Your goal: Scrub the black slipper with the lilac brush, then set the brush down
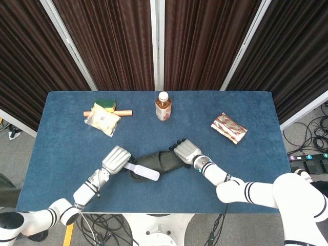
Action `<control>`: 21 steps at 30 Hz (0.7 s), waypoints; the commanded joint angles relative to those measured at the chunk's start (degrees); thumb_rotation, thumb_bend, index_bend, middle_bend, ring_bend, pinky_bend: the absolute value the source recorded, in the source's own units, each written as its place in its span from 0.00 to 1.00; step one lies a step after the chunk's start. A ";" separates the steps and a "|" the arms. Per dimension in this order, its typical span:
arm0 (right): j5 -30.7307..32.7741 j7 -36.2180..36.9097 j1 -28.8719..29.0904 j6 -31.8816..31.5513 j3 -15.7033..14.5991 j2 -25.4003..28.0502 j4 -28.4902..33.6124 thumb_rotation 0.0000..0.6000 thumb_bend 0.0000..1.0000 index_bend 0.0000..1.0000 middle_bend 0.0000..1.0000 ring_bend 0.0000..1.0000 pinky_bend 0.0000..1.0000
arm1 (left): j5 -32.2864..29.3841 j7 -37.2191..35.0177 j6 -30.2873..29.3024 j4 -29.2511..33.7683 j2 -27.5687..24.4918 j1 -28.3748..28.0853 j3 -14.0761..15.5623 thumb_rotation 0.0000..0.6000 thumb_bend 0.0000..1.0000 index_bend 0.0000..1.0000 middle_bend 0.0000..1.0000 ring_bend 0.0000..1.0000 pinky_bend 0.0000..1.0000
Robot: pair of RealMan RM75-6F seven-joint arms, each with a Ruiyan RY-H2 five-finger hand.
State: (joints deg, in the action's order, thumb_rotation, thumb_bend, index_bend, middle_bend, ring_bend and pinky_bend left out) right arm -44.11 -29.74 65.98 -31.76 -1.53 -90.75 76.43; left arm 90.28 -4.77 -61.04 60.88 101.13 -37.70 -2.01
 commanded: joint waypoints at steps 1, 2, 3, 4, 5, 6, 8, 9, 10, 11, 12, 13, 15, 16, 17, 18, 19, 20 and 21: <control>-0.36 -0.12 0.27 -0.19 -0.35 -0.14 -0.09 1.00 0.31 0.34 0.32 0.14 0.20 | -1.94 0.23 2.08 -2.38 1.48 -0.52 -0.65 1.00 0.65 1.00 1.00 1.00 1.00; -0.52 -0.17 0.36 -0.27 -0.46 -0.18 -0.07 1.00 0.32 0.35 0.32 0.14 0.21 | -2.51 0.14 2.58 -3.03 1.84 -0.62 -0.91 1.00 0.65 1.00 1.00 1.00 1.00; -0.65 -0.20 0.42 -0.32 -0.59 -0.19 -0.03 1.00 0.33 0.36 0.32 0.15 0.21 | -3.04 0.02 3.02 -3.67 2.18 -0.72 -1.18 1.00 0.65 1.00 1.00 1.00 1.00; -0.82 -0.22 0.48 -0.41 -0.76 -0.20 0.09 1.00 0.33 0.37 0.32 0.15 0.21 | -3.70 -0.16 3.59 -4.46 2.61 -0.88 -1.54 1.00 0.65 1.00 1.00 1.00 1.00; -0.92 -0.23 0.53 -0.46 -0.88 -0.20 0.19 1.00 0.33 0.38 0.33 0.16 0.21 | -4.18 -0.30 4.02 -5.00 2.88 -1.04 -1.83 1.00 0.65 1.00 1.00 1.00 1.00; -1.00 -0.24 0.58 -0.54 -0.97 -0.19 0.29 1.00 0.33 0.38 0.33 0.16 0.21 | -4.66 -0.46 4.38 -5.52 3.13 -1.22 -2.20 1.00 0.65 1.00 1.00 1.00 1.00; -1.18 -0.26 0.69 -0.78 -1.12 -0.17 0.55 1.00 0.34 0.39 0.33 0.17 0.22 | -5.92 -0.87 5.17 -6.38 3.63 -1.63 -3.21 1.00 0.65 1.00 1.00 1.00 1.00; -1.23 -0.25 0.73 -0.87 -1.18 -0.13 0.70 1.00 0.34 0.39 0.33 0.17 0.22 | -6.59 -1.11 5.55 -6.56 3.81 -1.75 -3.70 1.00 0.65 1.00 1.00 1.00 1.00; -1.28 -0.24 0.74 -0.98 -1.26 -0.07 0.86 1.00 0.34 0.39 0.33 0.17 0.22 | -7.24 -1.29 5.95 -6.72 3.95 -1.89 -4.18 1.00 0.65 1.00 1.00 1.00 1.00; -1.33 -0.26 0.78 -1.11 -1.36 0.01 1.07 1.00 0.34 0.39 0.33 0.17 0.22 | -8.15 -1.22 6.56 -7.02 4.10 -2.11 -4.80 1.00 0.65 1.00 1.00 1.00 1.00; -1.33 -0.28 0.83 -1.19 -1.48 0.13 1.29 1.00 0.34 0.39 0.34 0.17 0.22 | -9.06 -1.00 7.19 -7.40 4.23 -2.36 -5.43 1.00 0.65 1.00 1.00 1.00 1.00; -1.33 -0.30 0.85 -1.30 -1.56 0.21 1.43 1.00 0.34 0.39 0.34 0.17 0.22 | -9.77 -0.91 7.69 -7.74 4.31 -2.50 -5.86 1.00 0.65 1.00 1.00 1.00 1.00; -1.25 -0.35 0.90 -1.49 -1.72 0.36 1.66 1.00 0.34 0.39 0.34 0.17 0.22 | -11.21 -0.85 8.43 -8.39 4.35 -2.56 -6.71 1.00 0.65 1.00 1.00 1.00 1.00; -1.15 -0.42 0.93 -1.62 -1.83 0.43 1.76 1.00 0.34 0.39 0.34 0.17 0.22 | -12.01 -0.98 8.50 -8.56 4.21 -2.41 -7.21 1.00 0.65 1.00 1.00 1.00 1.00; -1.07 -0.46 0.96 -1.71 -1.91 0.47 1.80 1.00 0.34 0.39 0.34 0.17 0.22 | -12.42 -1.48 8.35 -8.29 3.91 -2.17 -7.48 1.00 0.65 1.00 1.00 1.00 1.00; -0.92 -0.48 1.00 -1.79 -1.99 0.51 1.85 1.00 0.34 0.39 0.34 0.17 0.22 | -12.79 -2.63 7.94 -7.32 3.25 -1.61 -7.67 1.00 0.65 1.00 1.00 1.00 1.00; -0.83 -0.46 1.03 -1.82 -2.02 0.52 1.87 1.00 0.34 0.39 0.34 0.17 0.22 | -12.86 -3.74 7.44 -6.15 2.54 -1.06 -7.68 1.00 0.65 1.00 1.00 1.00 1.00; -0.79 -0.44 1.08 -1.85 -2.02 0.50 1.86 1.00 0.34 0.39 0.34 0.17 0.21 | -12.65 -4.80 6.75 -4.73 1.67 -0.45 -7.49 1.00 0.65 1.00 1.00 1.00 1.00; -0.77 -0.41 1.11 -1.85 -2.04 0.49 1.84 1.00 0.34 0.39 0.34 0.17 0.22 | -12.17 -5.62 5.82 -3.21 0.71 0.14 -7.20 1.00 0.65 1.00 1.00 1.00 1.00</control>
State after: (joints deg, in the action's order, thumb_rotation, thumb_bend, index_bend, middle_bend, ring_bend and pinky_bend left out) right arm -44.88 -30.15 67.11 -33.61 -3.57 -90.26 78.26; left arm 77.82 -8.18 -53.69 54.78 103.74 -38.91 -9.34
